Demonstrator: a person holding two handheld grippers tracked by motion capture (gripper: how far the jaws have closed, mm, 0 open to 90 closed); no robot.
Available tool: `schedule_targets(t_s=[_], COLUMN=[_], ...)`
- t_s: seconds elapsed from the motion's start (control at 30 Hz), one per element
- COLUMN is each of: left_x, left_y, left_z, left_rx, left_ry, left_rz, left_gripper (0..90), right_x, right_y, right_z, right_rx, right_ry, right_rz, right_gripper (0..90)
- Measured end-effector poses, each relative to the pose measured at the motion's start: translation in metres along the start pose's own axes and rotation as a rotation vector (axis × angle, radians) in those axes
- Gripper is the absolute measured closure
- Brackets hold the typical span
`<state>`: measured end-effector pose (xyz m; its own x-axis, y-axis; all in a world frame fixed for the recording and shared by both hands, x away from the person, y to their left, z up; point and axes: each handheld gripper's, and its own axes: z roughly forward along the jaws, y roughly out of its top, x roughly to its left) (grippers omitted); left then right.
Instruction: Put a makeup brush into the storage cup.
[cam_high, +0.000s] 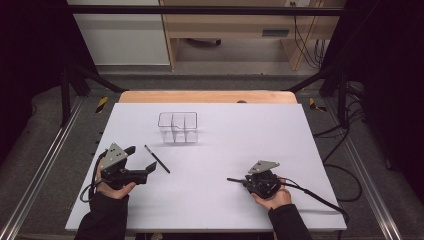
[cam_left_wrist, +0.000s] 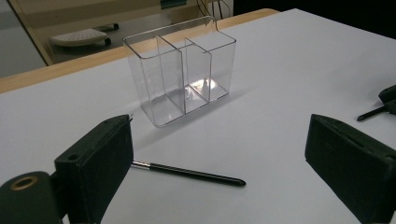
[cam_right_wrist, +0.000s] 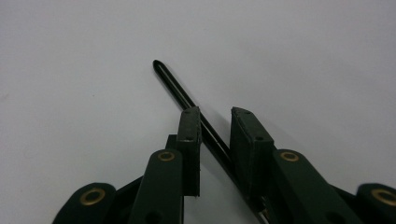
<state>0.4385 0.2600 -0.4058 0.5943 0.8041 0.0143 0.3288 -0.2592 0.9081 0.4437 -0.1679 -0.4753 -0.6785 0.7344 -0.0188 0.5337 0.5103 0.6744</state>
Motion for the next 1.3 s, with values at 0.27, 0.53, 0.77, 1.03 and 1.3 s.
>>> schedule_targets(t_s=[0.27, 0.53, 0.77, 1.03, 1.3], left_x=[0.000, -0.001, -0.001, -0.001, -0.001], left_y=[0.000, 0.000, 0.000, -0.001, -0.001], left_z=[0.000, 0.001, 0.001, 0.002, 0.004], left_rx=[0.003, 0.006, 0.006, 0.011, 0.018], left_ry=[-0.001, -0.002, -0.003, -0.003, -0.003], left_rz=[0.004, 0.004, 0.004, 0.008, 0.008], left_gripper=[7.1, 7.1, 7.1, 7.3, 7.2], right_x=[-0.002, -0.006, -0.008, -0.010, -0.009], right_y=[0.002, 0.004, 0.005, 0.006, 0.006], right_z=[0.001, 0.002, 0.003, 0.004, 0.001], right_rx=[-0.006, -0.006, -0.001, 0.001, -0.002], right_ry=[-0.036, -0.058, -0.061, -0.072, -0.054], right_rz=[0.025, 0.061, 0.090, 0.119, 0.085], right_gripper=[78.5, 81.7, 82.7, 83.1, 73.6])
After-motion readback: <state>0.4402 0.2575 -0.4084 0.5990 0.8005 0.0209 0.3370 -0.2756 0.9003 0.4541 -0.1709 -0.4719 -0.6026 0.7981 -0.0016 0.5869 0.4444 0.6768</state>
